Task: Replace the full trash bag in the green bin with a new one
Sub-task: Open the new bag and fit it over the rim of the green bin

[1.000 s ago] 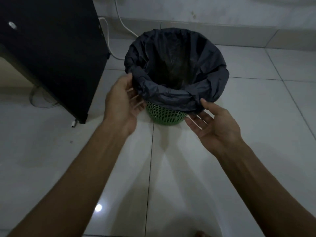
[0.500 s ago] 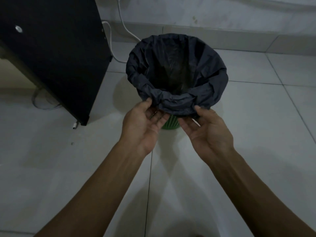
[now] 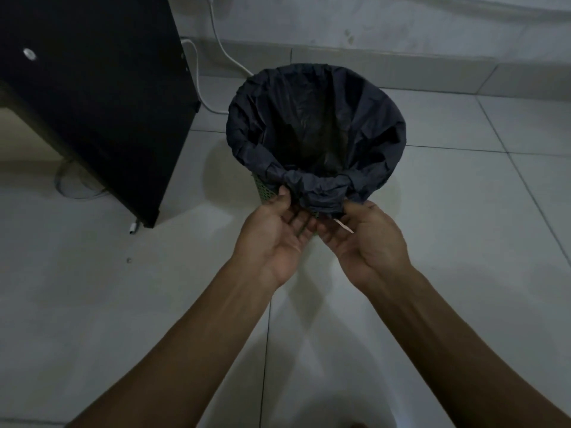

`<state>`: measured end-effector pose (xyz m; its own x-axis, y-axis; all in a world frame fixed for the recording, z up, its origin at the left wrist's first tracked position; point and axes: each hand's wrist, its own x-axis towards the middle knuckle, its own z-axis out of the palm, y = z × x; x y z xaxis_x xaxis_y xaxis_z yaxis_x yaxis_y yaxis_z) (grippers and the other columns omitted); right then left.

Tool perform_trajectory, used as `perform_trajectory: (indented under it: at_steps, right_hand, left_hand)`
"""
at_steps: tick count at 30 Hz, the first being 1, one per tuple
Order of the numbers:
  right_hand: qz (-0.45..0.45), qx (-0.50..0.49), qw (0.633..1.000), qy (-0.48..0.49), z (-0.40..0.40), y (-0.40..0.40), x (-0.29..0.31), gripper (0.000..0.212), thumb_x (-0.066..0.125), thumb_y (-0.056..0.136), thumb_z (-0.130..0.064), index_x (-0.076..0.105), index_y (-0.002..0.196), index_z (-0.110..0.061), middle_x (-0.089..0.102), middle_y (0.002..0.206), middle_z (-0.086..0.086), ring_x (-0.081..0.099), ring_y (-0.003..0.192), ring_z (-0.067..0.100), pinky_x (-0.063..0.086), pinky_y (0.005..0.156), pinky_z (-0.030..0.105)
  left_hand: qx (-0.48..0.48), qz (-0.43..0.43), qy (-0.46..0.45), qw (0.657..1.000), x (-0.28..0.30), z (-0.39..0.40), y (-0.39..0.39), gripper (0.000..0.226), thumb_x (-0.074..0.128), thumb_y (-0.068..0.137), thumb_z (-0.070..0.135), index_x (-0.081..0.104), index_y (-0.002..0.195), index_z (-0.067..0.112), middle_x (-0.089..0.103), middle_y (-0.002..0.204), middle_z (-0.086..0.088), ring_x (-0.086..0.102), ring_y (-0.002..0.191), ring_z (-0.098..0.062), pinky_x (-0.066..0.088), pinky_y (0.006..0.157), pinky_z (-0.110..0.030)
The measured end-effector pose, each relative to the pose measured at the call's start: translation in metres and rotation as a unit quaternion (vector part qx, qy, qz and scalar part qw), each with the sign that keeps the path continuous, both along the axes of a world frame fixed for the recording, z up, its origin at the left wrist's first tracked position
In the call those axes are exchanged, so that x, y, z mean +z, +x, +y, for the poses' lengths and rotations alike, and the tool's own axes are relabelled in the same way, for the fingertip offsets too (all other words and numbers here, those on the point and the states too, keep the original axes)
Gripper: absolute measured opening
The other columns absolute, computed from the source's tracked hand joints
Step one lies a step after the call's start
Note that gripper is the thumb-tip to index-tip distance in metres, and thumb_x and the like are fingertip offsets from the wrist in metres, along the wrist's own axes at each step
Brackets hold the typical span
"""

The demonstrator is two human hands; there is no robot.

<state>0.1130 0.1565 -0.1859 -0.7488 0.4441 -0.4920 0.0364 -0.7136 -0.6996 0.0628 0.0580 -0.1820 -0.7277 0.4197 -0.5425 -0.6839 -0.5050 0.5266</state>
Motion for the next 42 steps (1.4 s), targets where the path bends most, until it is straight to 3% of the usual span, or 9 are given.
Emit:
perform_trajectory:
  at_steps: [8, 13, 18, 21, 24, 28, 34, 40, 42]
  right_hand:
    - [-0.024, 0.024, 0.999, 0.0, -0.006, -0.003, 0.002, 0.018, 0.061, 0.084, 0.007, 0.056, 0.096, -0.005, 0.061, 0.068, 0.009, 0.059, 0.05, 0.015, 0.046, 0.046, 0.023]
    - [-0.028, -0.002, 1.0, 0.011, -0.007, -0.004, 0.002, 0.019, 0.059, 0.082, 0.012, 0.054, 0.089, -0.005, 0.058, 0.071, 0.011, 0.054, 0.053, 0.015, 0.04, 0.042, 0.022]
    - [-0.039, -0.006, 0.999, 0.036, -0.003, 0.001, 0.004, 0.021, 0.065, 0.08, 0.009, 0.06, 0.1, 0.005, 0.068, 0.083, 0.018, 0.065, 0.067, 0.024, 0.057, 0.059, 0.03]
    - [-0.053, 0.021, 0.997, 0.055, -0.004, 0.001, 0.003, 0.029, 0.068, 0.079, 0.007, 0.061, 0.106, -0.001, 0.069, 0.088, 0.014, 0.065, 0.077, 0.026, 0.054, 0.071, 0.038]
    - [-0.076, 0.065, 0.992, 0.076, -0.002, 0.0, 0.005, 0.019, 0.067, 0.081, 0.001, 0.062, 0.095, -0.01, 0.067, 0.079, 0.009, 0.06, 0.065, 0.019, 0.047, 0.057, 0.03]
    - [-0.074, 0.056, 0.995, -0.019, 0.012, 0.001, 0.002, 0.011, 0.057, 0.088, -0.003, 0.055, 0.088, -0.014, 0.054, 0.067, 0.003, 0.05, 0.055, 0.013, 0.039, 0.049, 0.024]
    - [-0.087, 0.034, 0.992, -0.087, 0.025, 0.005, -0.003, 0.008, 0.062, 0.086, -0.008, 0.057, 0.092, -0.009, 0.055, 0.071, 0.003, 0.052, 0.061, 0.016, 0.043, 0.058, 0.026]
    - [-0.103, -0.141, 0.968, 0.181, 0.009, 0.014, 0.003, 0.028, 0.076, 0.073, -0.002, 0.052, 0.086, -0.01, 0.054, 0.074, 0.004, 0.054, 0.069, 0.019, 0.045, 0.06, 0.033]
    - [-0.003, -0.205, 0.86, 0.468, 0.002, 0.021, 0.013, 0.028, 0.074, 0.07, 0.003, 0.05, 0.081, -0.007, 0.049, 0.076, 0.005, 0.049, 0.069, 0.018, 0.042, 0.061, 0.031]
  left_hand:
    - [0.098, 0.019, -0.122, 0.988, -0.001, 0.005, 0.009, 0.014, 0.064, 0.09, 0.012, 0.065, 0.1, 0.002, 0.068, 0.085, -0.01, 0.062, 0.069, -0.018, 0.054, 0.057, -0.023]
    - [0.165, 0.272, -0.31, 0.896, 0.004, 0.006, 0.03, 0.019, 0.061, 0.085, -0.002, 0.071, 0.087, 0.014, 0.072, 0.082, -0.002, 0.067, 0.075, -0.01, 0.058, 0.071, -0.026]
    - [0.102, 0.407, -0.352, 0.837, 0.006, 0.003, 0.046, 0.026, 0.074, 0.08, 0.031, 0.073, 0.1, 0.014, 0.071, 0.093, 0.003, 0.067, 0.088, -0.007, 0.057, 0.075, -0.026]
    - [0.088, 0.462, -0.393, 0.79, -0.002, 0.002, 0.043, 0.023, 0.075, 0.081, 0.026, 0.073, 0.098, 0.011, 0.067, 0.093, 0.002, 0.065, 0.088, -0.008, 0.057, 0.076, -0.029]
    - [0.073, 0.495, -0.396, 0.77, -0.007, 0.002, 0.037, 0.013, 0.07, 0.086, 0.017, 0.073, 0.094, 0.007, 0.067, 0.091, 0.001, 0.064, 0.085, -0.007, 0.054, 0.073, -0.022]
    - [0.034, 0.477, -0.349, 0.806, -0.012, -0.002, 0.026, 0.015, 0.057, 0.093, 0.008, 0.072, 0.095, 0.01, 0.07, 0.087, -0.003, 0.062, 0.08, -0.003, 0.047, 0.072, -0.014]
    - [0.009, 0.318, -0.222, 0.922, -0.013, 0.003, 0.02, 0.026, 0.045, 0.099, 0.002, 0.068, 0.099, 0.013, 0.07, 0.101, -0.006, 0.063, 0.096, -0.016, 0.049, 0.096, -0.041]
    - [0.0, 0.269, -0.202, 0.942, -0.007, 0.006, 0.016, 0.031, 0.04, 0.101, 0.006, 0.068, 0.097, 0.019, 0.071, 0.1, 0.002, 0.065, 0.091, -0.01, 0.053, 0.085, -0.031]
    - [-0.001, 0.268, -0.207, 0.941, -0.006, 0.006, 0.015, 0.031, 0.04, 0.102, 0.007, 0.068, 0.097, 0.02, 0.072, 0.101, 0.001, 0.066, 0.091, -0.009, 0.054, 0.081, -0.027]
